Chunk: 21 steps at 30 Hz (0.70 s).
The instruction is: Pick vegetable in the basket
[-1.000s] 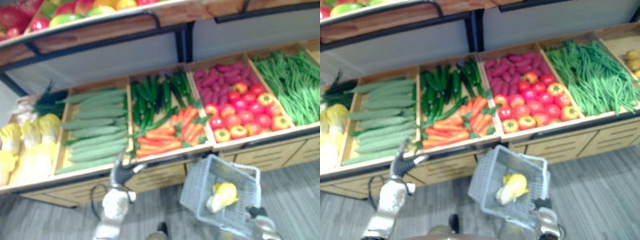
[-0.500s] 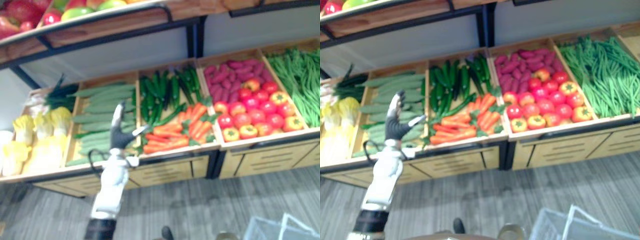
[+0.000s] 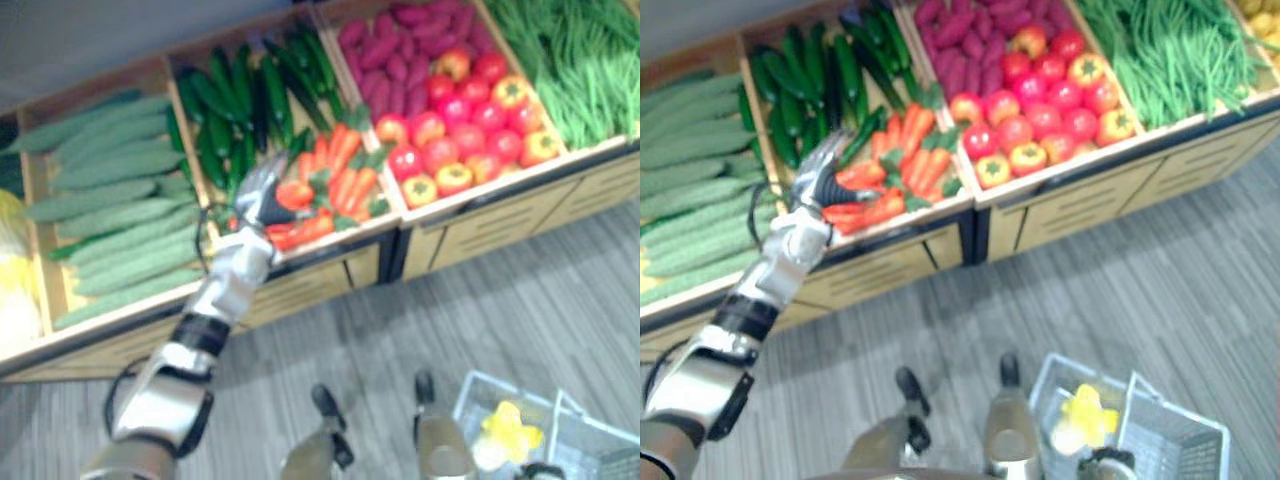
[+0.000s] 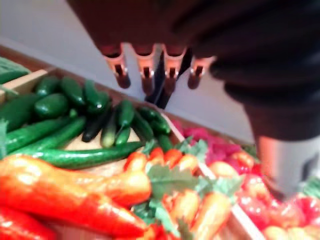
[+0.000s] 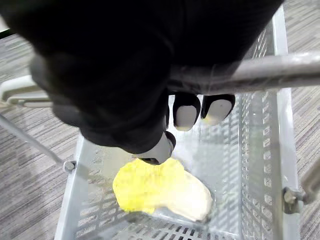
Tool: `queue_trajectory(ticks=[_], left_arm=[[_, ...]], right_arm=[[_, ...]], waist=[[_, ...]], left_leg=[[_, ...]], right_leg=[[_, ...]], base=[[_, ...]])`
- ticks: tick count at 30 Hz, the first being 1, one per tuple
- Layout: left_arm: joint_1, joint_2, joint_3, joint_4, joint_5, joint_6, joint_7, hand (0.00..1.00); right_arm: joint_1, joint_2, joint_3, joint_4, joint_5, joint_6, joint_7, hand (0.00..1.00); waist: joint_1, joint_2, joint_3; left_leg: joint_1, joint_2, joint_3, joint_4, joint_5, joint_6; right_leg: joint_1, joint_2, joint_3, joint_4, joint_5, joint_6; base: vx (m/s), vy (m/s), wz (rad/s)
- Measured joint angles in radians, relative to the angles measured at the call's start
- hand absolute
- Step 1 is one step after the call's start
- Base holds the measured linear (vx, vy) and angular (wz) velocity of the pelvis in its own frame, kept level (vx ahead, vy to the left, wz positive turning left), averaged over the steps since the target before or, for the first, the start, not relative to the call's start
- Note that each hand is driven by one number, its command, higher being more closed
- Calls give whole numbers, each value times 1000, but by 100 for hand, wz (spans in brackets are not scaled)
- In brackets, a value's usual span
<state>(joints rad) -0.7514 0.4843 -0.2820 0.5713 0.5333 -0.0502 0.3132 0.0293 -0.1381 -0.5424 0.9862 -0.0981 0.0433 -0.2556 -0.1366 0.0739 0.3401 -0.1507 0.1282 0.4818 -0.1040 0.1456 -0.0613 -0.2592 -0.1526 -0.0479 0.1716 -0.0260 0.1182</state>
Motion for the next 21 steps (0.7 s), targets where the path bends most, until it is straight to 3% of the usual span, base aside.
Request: queue_trajectory(ticks=[8, 9, 13, 21], left_arm=[[-211, 1, -33, 234, 79, 62, 32, 0], [-230, 1, -27, 252, 82, 68, 41, 100], [-321, 2, 21, 278, 122, 97, 81, 100], [-418, 32, 120, 278, 191, 106, 99, 100]], right_arm=[[-59, -1, 33, -88, 27, -33, -52, 100], [-66, -2, 42, -89, 38, -40, -63, 100], [-75, -6, 73, -115, 61, -58, -80, 100], [-80, -14, 164, -156, 93, -78, -90, 100]], waist=[[10, -15, 84], [13, -17, 94], [35, -29, 114], [33, -55, 134]], left_leg=[[-116, -9, 63, 1, 26, 22], [-125, -9, 68, 1, 28, 22], [-169, -3, 97, 0, 25, 17], [-204, 21, 175, 0, 13, 5]], right_leg=[[-153, -22, 29, 43, 14, 9], [-165, -22, 32, 44, 15, 9], [-226, -17, 52, 55, 18, 7], [-259, -5, 61, 21, 42, 3]], base=[[33, 7, -4], [65, 2, -3], [59, -1, -13], [67, 8, -7]])
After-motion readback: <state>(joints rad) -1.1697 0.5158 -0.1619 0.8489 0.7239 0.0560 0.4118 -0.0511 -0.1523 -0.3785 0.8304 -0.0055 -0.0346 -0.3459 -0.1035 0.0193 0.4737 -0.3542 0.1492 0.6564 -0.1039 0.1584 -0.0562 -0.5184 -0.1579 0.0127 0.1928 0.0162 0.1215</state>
